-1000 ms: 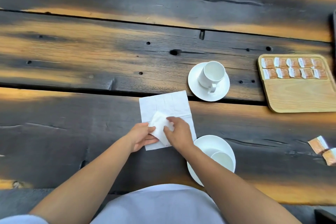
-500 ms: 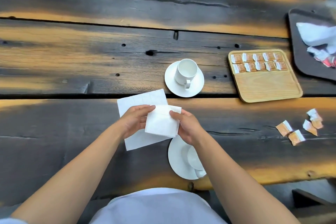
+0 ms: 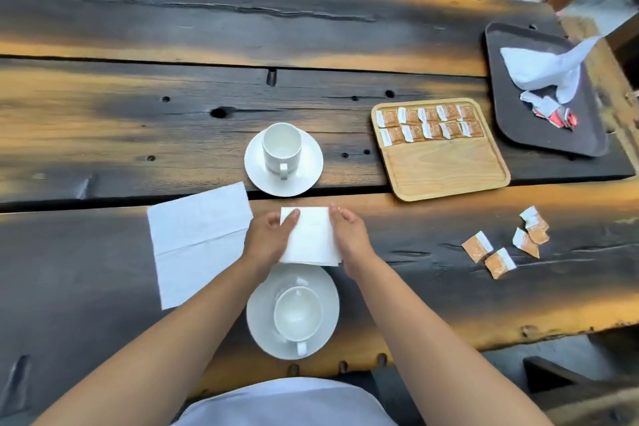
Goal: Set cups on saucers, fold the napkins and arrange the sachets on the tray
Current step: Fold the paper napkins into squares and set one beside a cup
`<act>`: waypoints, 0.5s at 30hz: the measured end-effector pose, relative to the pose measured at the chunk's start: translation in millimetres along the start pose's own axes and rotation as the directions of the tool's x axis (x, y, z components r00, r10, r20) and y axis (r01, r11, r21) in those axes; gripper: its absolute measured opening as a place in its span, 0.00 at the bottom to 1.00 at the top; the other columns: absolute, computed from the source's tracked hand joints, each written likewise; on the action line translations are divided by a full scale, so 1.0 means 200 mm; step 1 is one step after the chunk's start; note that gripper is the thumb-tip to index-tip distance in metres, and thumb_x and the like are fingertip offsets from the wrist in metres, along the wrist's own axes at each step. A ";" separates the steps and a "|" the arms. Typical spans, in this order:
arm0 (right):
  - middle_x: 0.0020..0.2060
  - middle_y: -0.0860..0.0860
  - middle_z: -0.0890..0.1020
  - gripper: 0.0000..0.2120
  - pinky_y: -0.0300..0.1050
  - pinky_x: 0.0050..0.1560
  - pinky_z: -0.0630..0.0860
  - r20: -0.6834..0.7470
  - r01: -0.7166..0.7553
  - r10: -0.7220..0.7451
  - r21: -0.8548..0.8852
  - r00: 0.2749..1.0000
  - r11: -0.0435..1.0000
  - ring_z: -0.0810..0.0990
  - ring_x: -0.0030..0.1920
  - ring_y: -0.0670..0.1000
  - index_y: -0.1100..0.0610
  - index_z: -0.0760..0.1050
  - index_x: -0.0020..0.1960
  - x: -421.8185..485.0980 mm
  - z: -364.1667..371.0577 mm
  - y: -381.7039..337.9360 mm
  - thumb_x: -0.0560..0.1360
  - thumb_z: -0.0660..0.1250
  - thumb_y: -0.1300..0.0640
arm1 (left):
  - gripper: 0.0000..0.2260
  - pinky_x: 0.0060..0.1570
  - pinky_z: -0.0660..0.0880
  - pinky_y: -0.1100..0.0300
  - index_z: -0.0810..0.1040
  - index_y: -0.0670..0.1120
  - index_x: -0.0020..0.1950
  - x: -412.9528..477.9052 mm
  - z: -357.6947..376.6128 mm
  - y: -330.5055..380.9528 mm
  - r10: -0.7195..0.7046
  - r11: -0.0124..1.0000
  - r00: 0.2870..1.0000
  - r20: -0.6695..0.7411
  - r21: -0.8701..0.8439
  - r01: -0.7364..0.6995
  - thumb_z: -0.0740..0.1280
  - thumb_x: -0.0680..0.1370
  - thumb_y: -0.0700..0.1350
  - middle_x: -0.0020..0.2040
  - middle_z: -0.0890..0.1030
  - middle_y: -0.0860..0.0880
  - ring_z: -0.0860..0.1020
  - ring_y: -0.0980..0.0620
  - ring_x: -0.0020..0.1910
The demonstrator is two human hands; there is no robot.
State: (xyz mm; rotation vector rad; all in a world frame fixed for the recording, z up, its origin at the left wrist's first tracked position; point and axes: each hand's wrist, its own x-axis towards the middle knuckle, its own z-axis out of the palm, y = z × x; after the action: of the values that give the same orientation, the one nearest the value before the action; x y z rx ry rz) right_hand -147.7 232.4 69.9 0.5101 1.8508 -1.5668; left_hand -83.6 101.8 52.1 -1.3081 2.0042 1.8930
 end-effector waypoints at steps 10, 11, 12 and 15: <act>0.42 0.53 0.82 0.02 0.47 0.39 0.80 0.100 -0.105 0.129 -0.217 0.987 0.970 0.80 0.39 0.51 0.56 0.75 0.47 0.35 -0.51 -0.17 0.77 0.68 0.60 | 0.12 0.42 0.73 0.57 0.78 0.45 0.46 0.11 0.49 0.15 -0.175 0.977 0.982 -0.067 -0.138 0.164 0.66 0.79 0.53 0.43 0.78 0.47 0.76 0.50 0.42; 0.43 0.54 0.82 0.02 0.48 0.39 0.80 0.090 -0.091 0.114 -0.225 0.989 0.970 0.80 0.40 0.52 0.57 0.75 0.47 0.39 -0.53 -0.20 0.77 0.67 0.61 | 0.10 0.42 0.77 0.56 0.79 0.44 0.48 0.14 0.52 0.18 -0.236 0.952 0.972 -0.013 -0.204 0.228 0.68 0.79 0.51 0.46 0.80 0.46 0.78 0.49 0.45; 0.43 0.55 0.81 0.02 0.48 0.38 0.80 0.078 -0.077 0.098 -0.233 0.992 0.969 0.80 0.41 0.53 0.57 0.75 0.46 0.44 -0.54 -0.23 0.77 0.67 0.63 | 0.09 0.40 0.79 0.56 0.79 0.44 0.50 0.16 0.55 0.20 -0.282 0.929 0.959 0.030 -0.243 0.280 0.68 0.78 0.49 0.49 0.81 0.46 0.79 0.48 0.47; 0.42 0.54 0.80 0.08 0.47 0.34 0.79 0.045 -0.047 0.061 -0.271 0.997 0.961 0.79 0.38 0.51 0.55 0.74 0.41 0.56 -0.56 -0.32 0.75 0.65 0.66 | 0.09 0.31 0.78 0.60 0.79 0.44 0.56 0.25 0.63 0.25 -0.319 0.915 0.948 0.001 -0.258 0.309 0.69 0.78 0.45 0.53 0.80 0.46 0.79 0.50 0.48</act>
State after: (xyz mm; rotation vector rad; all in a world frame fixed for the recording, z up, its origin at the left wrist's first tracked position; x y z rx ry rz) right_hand -294.4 314.5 46.3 0.3864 1.9535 -1.2532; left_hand -205.4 176.2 33.4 -1.6281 1.4833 2.0243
